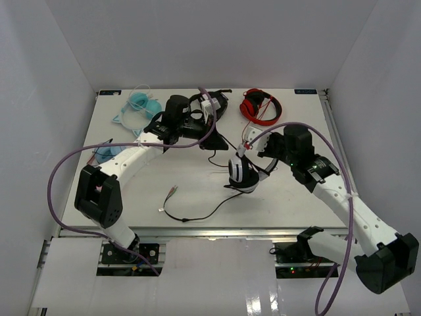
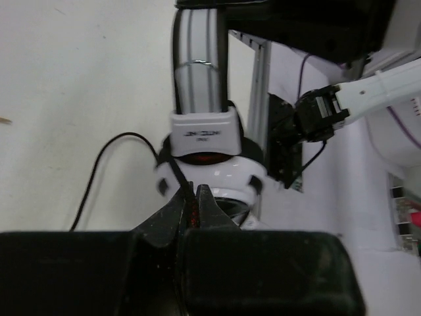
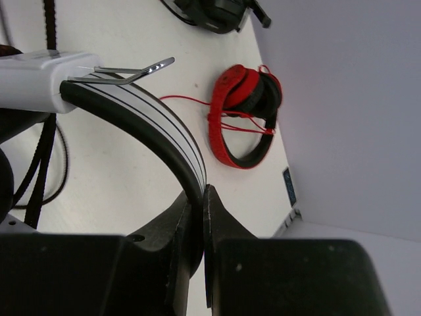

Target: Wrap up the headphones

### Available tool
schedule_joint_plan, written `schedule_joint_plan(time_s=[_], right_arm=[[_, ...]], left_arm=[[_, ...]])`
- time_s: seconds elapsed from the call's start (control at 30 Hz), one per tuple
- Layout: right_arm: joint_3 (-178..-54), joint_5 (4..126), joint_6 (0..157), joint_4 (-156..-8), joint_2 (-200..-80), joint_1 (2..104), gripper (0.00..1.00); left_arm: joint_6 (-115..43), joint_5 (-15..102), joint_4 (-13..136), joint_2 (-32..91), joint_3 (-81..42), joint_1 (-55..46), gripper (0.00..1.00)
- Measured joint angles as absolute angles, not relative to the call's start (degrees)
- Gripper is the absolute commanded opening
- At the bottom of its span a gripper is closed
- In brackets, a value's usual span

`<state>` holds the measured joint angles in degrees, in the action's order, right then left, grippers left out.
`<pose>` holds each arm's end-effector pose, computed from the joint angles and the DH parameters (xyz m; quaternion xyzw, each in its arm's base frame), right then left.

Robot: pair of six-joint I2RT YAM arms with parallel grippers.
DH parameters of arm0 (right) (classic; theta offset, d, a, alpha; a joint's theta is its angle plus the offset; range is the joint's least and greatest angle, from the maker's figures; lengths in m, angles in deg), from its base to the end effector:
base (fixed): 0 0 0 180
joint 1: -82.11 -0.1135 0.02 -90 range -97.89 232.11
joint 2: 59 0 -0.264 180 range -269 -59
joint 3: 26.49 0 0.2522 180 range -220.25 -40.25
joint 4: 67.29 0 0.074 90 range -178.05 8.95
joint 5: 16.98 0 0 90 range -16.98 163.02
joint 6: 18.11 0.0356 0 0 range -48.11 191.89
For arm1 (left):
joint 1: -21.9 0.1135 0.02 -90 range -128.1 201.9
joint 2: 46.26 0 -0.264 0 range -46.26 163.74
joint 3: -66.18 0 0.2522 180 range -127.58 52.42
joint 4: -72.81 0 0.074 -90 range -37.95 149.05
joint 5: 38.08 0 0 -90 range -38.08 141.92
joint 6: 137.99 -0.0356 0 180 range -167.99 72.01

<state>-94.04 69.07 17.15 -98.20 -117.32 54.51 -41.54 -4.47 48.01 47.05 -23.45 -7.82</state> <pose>0.2045 0.1097 0.3382 -0.5590 0.6098 -0.1039 0.5522 0.3060 -0.2088 0.3162 0.3894 0.6931 -0.5259 0.3025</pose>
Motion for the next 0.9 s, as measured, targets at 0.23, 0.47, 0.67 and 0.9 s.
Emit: schedule_joint_plan(time_s=[0.23, 0.47, 0.67, 0.9], right_arm=[[-92.85, 88.41, 20.5, -82.17, -123.21, 49.24, 0.08], [-97.85, 99.55, 31.25, -79.75, -131.85, 48.98, 0.08], [-106.67, 101.14, 45.13, -87.75, -137.49, 51.21, 0.08], [-112.63, 94.23, 61.37, -92.47, -137.52, 56.16, 0.08]], left_arm=[[-28.39, -8.14, 45.28, 48.17, -26.68, -7.89, 0.16], [-17.92, -8.97, 49.59, 48.16, -25.73, -11.77, 0.44], [-13.0, -5.11, 56.1, 48.15, -21.86, -16.71, 0.54], [-16.43, 5.55, 62.55, 47.36, -18.38, -21.47, 0.57]])
